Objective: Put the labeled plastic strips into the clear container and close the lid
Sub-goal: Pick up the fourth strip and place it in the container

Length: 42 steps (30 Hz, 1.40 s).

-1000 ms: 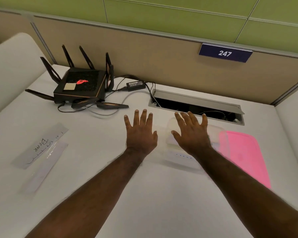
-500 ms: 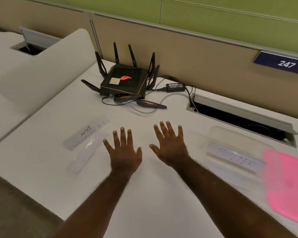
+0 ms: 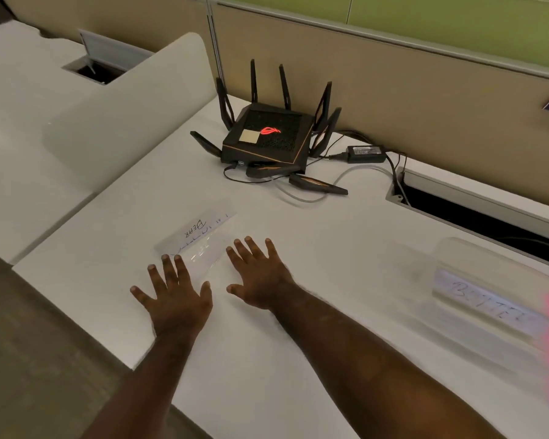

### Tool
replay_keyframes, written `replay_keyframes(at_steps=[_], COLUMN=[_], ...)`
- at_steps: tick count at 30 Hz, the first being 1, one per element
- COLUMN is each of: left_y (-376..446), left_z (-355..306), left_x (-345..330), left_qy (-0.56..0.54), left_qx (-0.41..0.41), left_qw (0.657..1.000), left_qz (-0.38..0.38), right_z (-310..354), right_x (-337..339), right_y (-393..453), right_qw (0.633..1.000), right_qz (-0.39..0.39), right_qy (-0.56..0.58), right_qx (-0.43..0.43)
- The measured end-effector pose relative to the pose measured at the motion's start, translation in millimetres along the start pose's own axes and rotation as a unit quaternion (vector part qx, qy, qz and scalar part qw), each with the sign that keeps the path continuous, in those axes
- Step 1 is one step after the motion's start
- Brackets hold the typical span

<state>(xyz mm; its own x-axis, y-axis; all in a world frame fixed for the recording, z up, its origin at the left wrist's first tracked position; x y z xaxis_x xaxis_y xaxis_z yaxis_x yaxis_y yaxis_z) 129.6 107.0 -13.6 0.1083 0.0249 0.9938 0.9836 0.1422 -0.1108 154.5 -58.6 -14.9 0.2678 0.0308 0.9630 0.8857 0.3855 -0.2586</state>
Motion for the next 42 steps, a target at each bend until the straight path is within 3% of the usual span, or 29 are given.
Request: replay_keyframes(at_steps=[7, 17, 20, 25, 29, 34, 42], left_y=[5.1, 10.8, 11.4, 7.7, 2.1, -4.9, -13.5], left_z=[17.4, 5.2, -8.1, -32.6, -52.2, -85.7, -154.9], left_x=[4.4, 28.6, 44.1, 68.5, 75.5, 74.1, 78.5], left_qy=[-0.049, -0.256, -0.345, -0.518, -0.542, -0.497, -0.445], left_qx=[0.0, 0.027, -0.007, -0.011, -0.024, -0.08, -0.183], left_qw=[0.997, 0.966, 0.937, 0.843, 0.801, 0.8, 0.845], left_qz=[-0.058, 0.027, 0.052, 0.145, 0.254, 0.328, 0.233], right_z=[29.0, -0.1, -18.4, -52.7, -84.0, -122.3, -193.1], right_x=[0.0, 11.9, 20.3, 37.7, 46.2, 51.7, 45.2], right_y=[17.7, 7.6, -1.9, -26.2, -49.4, -86.8, -167.9], right_qw=[0.999, 0.998, 0.994, 0.982, 0.976, 0.977, 0.975], right_qz=[0.015, -0.06, -0.104, -0.187, -0.215, -0.213, -0.2], right_qy=[0.004, -0.008, 0.0, 0.032, 0.038, 0.018, 0.012], right_qx=[0.046, 0.014, 0.014, 0.021, 0.011, -0.001, -0.095])
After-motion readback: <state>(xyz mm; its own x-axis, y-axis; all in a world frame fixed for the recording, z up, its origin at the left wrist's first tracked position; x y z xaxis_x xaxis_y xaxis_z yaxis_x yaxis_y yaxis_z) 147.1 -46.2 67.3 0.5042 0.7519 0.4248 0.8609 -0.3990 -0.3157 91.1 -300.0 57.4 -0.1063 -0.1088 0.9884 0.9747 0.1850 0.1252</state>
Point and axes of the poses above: each hand's wrist, its own y-axis towards the middle knuckle, its own x-axis out of the back of the hand, z = x × y, the point moved 5 cm from there along y, towards the middle knuckle, and after that the axes turned 2 degrees about -y, right-handed, at the moved point
